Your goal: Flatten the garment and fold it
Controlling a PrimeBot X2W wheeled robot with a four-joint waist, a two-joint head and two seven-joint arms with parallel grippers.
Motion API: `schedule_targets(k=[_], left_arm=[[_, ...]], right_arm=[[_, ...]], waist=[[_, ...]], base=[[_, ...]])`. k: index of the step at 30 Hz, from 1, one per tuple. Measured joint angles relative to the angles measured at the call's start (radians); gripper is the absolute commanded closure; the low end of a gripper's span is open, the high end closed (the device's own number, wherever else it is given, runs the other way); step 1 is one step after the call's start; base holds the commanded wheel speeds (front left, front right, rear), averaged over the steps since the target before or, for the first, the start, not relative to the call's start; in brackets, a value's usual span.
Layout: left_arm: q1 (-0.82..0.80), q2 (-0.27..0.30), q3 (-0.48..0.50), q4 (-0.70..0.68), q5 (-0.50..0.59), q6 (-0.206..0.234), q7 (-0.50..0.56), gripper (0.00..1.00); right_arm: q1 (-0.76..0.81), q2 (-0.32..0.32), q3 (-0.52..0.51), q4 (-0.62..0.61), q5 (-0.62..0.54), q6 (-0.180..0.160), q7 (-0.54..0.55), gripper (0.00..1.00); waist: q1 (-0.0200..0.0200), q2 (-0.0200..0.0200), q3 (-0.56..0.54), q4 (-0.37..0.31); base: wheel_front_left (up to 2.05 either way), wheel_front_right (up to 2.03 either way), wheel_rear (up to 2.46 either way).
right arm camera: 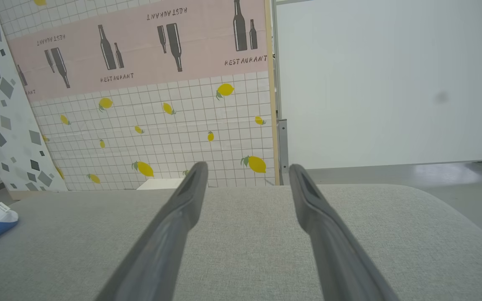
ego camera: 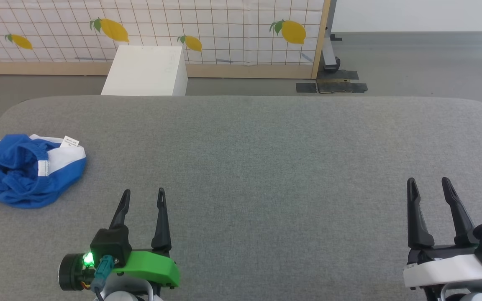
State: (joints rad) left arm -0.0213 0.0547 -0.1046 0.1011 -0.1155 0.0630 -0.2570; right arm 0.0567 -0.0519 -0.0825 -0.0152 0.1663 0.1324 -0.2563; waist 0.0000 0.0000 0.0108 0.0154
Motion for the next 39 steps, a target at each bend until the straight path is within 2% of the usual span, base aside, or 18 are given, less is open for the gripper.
schedule_targets(k=[20,30,39], left_arm=[[-0.002,0.000,-0.004,0.007,0.001,0.000,0.000,0.00],[-0.006,-0.001,0.016,0.008,0.003,0.003,0.000,0.00],[-0.012,-0.002,0.032,0.006,0.005,0.012,-0.001,0.00]], right_arm=[[0.006,0.000,-0.002,0.003,0.000,0.000,0.000,0.00],[0.006,0.001,-0.007,0.000,0.000,0.000,-0.001,0.00],[0.006,0.001,-0.011,-0.003,-0.012,0.000,-0.001,0.00]], waist=[[0.0000,0.0000,-0.003,0.027],[-0.0001,0.0000,0.005,0.103],[0.0000,0.0000,0.011,0.210]], base=[[0.00,0.00,0.00],[0.00,0.00,0.00],[0.00,0.00,0.00]])
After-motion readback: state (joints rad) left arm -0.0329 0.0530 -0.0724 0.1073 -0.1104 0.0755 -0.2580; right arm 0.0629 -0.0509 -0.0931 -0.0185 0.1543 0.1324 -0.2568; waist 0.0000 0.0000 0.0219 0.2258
